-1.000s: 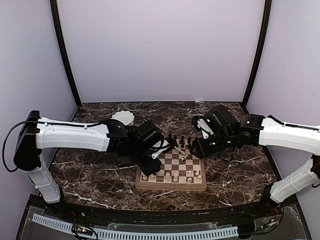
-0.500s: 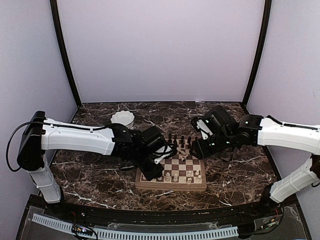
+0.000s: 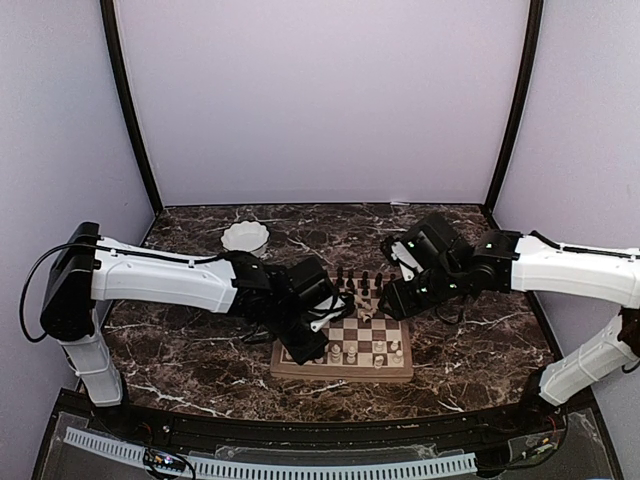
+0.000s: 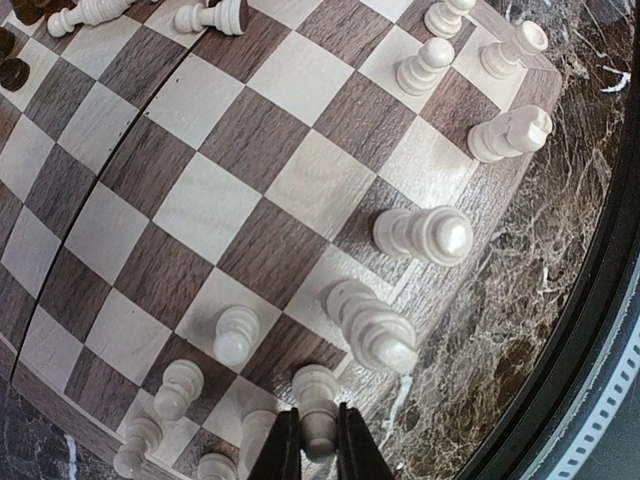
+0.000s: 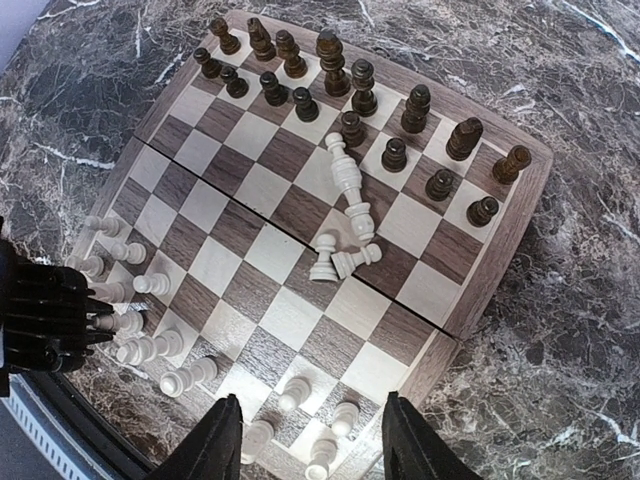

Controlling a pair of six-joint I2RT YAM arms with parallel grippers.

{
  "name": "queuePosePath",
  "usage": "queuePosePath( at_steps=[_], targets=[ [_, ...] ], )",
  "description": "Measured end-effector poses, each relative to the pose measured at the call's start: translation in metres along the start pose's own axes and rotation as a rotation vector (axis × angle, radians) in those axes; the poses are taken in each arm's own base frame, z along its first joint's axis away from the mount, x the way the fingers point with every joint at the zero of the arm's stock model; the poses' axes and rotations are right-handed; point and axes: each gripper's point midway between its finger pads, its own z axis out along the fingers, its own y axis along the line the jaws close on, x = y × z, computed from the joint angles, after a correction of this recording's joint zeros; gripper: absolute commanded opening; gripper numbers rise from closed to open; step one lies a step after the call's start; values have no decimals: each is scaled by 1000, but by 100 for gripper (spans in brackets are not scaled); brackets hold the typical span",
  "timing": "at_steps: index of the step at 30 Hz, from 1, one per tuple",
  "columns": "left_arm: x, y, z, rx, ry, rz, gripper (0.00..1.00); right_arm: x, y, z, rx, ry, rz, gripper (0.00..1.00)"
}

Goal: Set up the chess pieces on the board
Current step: Place the knight at c1.

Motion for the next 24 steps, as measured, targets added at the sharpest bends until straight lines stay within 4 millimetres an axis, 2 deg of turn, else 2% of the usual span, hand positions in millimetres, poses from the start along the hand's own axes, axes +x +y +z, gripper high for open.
queuePosePath(
  at_steps=[11, 24],
  targets=[
    [-1, 4, 2, -20, -1, -6, 13, 3, -1, 5, 6, 16, -2, 50],
    [-5, 3, 2, -22, -4, -6, 26, 5, -1, 8, 9, 28, -12, 50]
  ],
)
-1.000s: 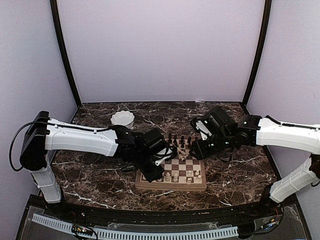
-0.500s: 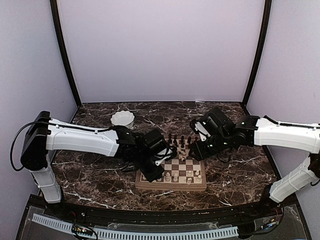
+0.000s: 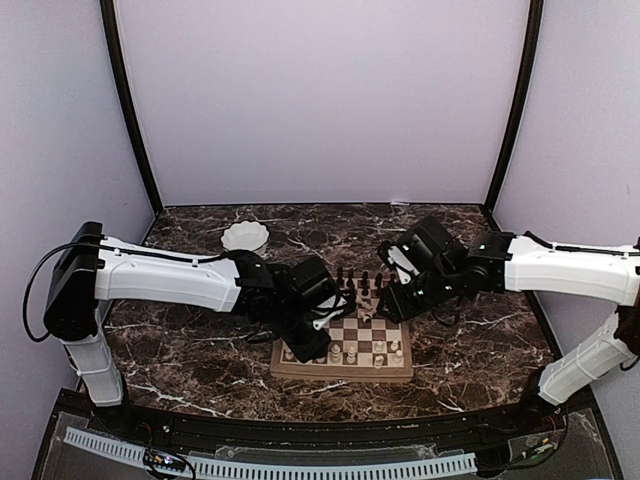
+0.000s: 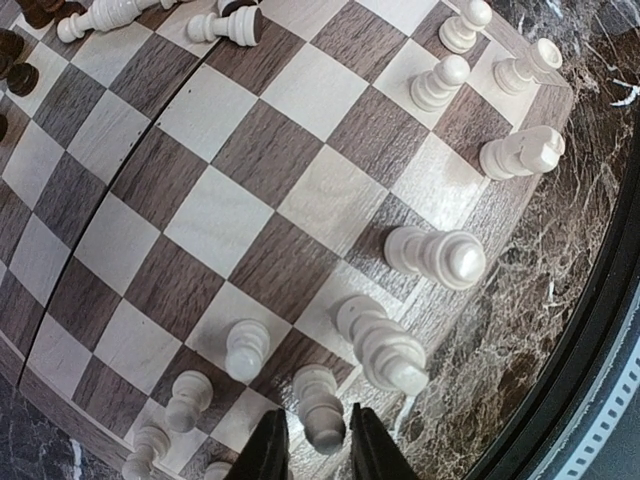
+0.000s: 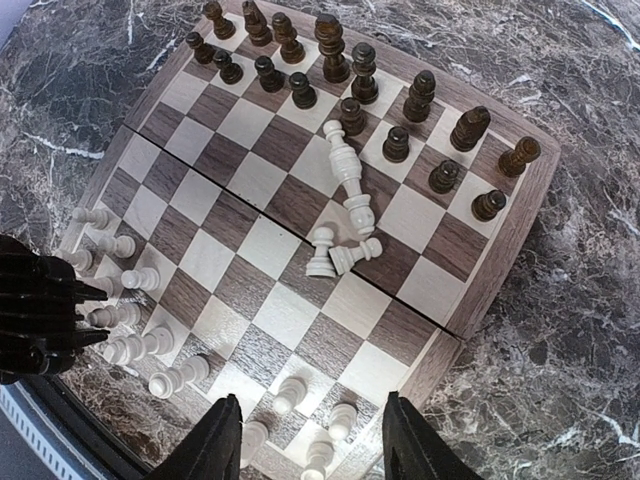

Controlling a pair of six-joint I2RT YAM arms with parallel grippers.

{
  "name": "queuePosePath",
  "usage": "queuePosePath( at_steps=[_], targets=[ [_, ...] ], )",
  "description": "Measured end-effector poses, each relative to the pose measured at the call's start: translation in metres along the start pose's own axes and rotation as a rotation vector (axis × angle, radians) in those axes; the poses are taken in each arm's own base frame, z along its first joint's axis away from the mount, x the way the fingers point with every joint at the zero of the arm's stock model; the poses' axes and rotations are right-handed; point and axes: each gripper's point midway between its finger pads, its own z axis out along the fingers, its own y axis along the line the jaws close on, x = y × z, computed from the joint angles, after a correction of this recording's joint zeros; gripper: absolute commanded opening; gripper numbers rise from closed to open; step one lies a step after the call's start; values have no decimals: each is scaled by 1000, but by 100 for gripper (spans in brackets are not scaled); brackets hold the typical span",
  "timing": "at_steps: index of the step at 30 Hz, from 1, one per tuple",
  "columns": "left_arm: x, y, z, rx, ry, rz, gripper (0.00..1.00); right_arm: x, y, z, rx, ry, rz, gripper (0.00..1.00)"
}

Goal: Set up the chess pieces on the board
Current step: Place the knight at c1, then pick up the chess pile from the chessboard.

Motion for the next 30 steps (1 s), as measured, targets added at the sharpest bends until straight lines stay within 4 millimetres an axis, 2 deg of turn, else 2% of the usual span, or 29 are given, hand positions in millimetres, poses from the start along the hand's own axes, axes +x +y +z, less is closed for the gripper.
queuePosePath(
  at_steps=[6, 9, 11, 15, 17, 20, 21, 23, 25, 30],
  targets=[
    [-3, 0, -3, 0, -4, 0, 28, 1, -1, 2, 4, 7, -10, 49],
    [-10, 2, -10, -21, -13, 9, 30, -1, -3, 2, 8, 5, -7, 44],
    [-24, 4, -21, -39, -41, 15, 32, -3, -9, 3, 12, 4, 0, 42],
    [-70, 15, -61, -71, -167, 9, 36, -5, -25, 10, 30, 23, -7, 36],
    [-79, 28, -78, -91, -212, -17, 37, -4, -28, 20, 42, 58, -30, 35],
    [-85, 56, -99, -115, -261, -94, 37, -1, -26, 38, 45, 116, -52, 35],
    [-85, 58, -103, -112, -271, -112, 37, 1, -25, 44, 43, 137, -55, 35],
    [-83, 80, -109, -121, -289, -189, 38, 3, -23, 54, 40, 165, -55, 34],
    [-81, 90, -111, -119, -298, -241, 38, 0, -21, 60, 37, 177, -55, 35],
    [-81, 87, -109, -74, -307, -295, 38, -25, -13, 74, 35, 157, -83, 35]
  ],
)
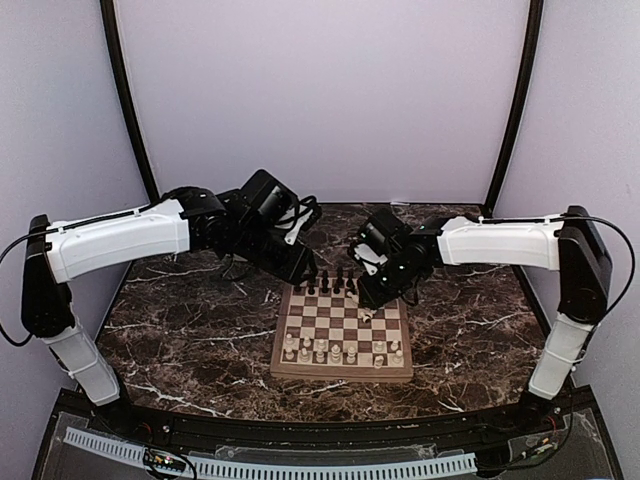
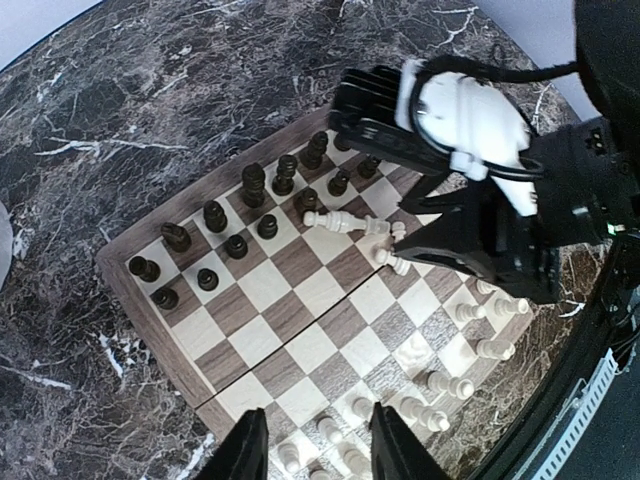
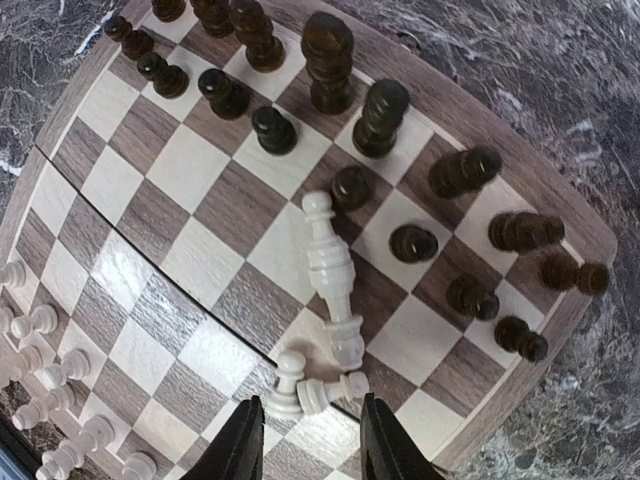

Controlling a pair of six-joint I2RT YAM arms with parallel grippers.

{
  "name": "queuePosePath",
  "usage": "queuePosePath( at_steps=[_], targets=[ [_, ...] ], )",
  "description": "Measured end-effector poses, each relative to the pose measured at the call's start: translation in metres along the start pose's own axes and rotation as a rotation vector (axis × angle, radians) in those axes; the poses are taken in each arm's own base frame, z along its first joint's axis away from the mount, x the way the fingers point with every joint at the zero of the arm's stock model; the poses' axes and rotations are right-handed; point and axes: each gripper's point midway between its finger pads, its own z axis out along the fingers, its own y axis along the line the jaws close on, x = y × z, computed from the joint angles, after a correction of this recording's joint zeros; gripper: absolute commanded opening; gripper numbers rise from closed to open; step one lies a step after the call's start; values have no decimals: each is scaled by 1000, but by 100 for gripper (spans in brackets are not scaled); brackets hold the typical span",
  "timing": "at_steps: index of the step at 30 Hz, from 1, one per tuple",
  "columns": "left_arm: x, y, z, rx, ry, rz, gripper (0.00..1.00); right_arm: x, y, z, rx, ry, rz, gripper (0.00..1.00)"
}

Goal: Set up the chess pieces on the board
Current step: Pick up the chess pile from the chessboard.

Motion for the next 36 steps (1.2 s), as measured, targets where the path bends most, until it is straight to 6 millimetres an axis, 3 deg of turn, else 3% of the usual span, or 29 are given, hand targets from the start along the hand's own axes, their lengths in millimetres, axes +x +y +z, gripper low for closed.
queuePosePath(
  at_steps=[7, 26, 36],
  targets=[
    [-3, -8, -1, 44, -10, -19, 38, -26, -1, 17, 44, -7, -65, 35],
    [-5, -10, -5, 62, -31, -19, 39, -9, -14, 47, 70, 87, -95, 26],
    [-6, -5, -4, 55, -34, -28, 39, -8, -8, 48, 30, 91, -105, 10]
  ],
)
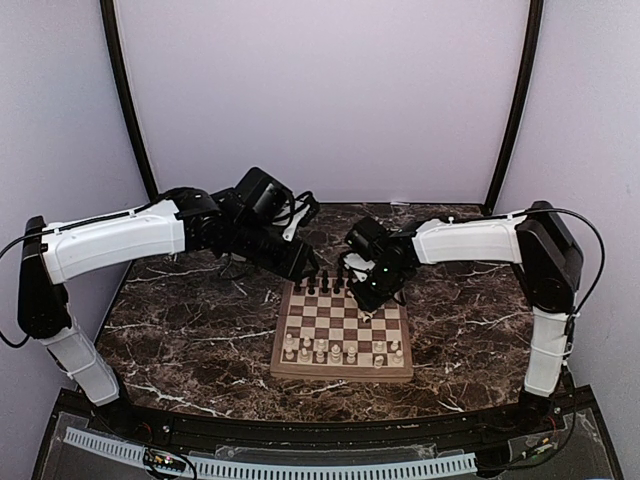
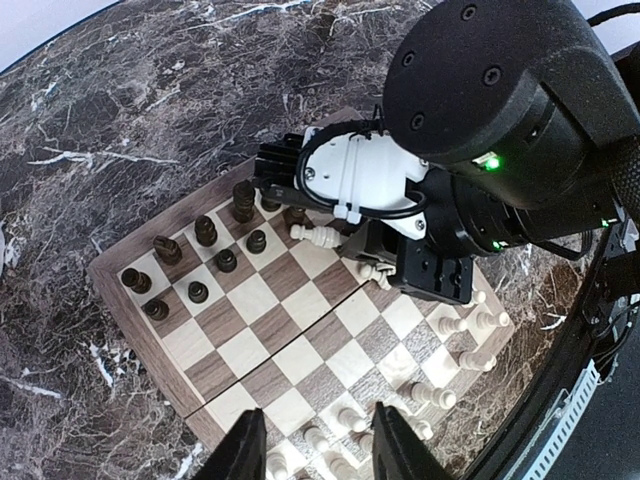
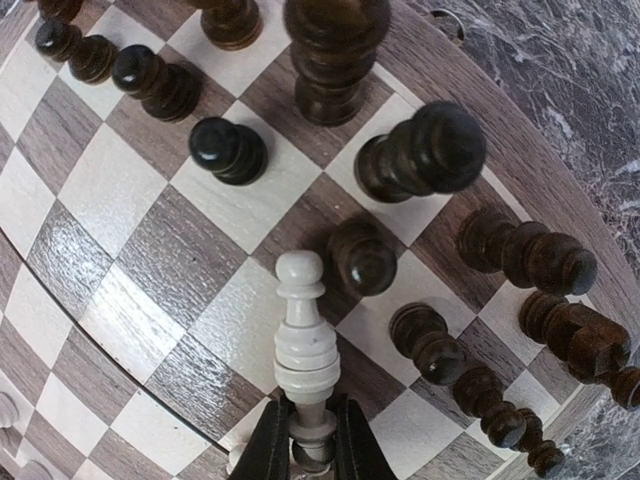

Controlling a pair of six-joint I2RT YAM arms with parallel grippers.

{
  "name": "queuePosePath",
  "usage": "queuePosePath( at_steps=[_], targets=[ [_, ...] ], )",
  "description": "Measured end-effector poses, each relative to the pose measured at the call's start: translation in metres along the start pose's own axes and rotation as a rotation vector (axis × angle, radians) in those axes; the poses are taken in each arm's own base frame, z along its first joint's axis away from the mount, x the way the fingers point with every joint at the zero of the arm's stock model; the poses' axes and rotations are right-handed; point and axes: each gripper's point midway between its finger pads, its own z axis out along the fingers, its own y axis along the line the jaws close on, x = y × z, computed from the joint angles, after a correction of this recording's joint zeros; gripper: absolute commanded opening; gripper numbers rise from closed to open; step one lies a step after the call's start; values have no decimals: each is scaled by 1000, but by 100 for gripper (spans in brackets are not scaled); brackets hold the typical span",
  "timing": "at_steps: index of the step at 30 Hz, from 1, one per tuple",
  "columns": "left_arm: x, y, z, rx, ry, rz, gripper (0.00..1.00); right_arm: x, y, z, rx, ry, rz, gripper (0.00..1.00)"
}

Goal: Set up the chess pieces on the board
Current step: Pick up the chess pile from the chessboard, then pass from the right arm to the left

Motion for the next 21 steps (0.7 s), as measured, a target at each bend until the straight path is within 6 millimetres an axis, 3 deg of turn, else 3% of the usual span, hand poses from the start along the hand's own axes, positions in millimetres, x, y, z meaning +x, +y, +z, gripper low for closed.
queuePosePath(
  at_steps=[11, 16, 21],
  targets=[
    [4, 6, 6, 1, 1, -24, 39, 7, 4, -7, -28, 2, -16, 2],
    [1, 4, 9, 24, -5, -42, 40, 0, 6, -27, -46, -47, -26, 2],
    [3, 8, 26, 73, 28, -112, 41, -11, 16, -52, -96, -125, -49, 2]
  ],
)
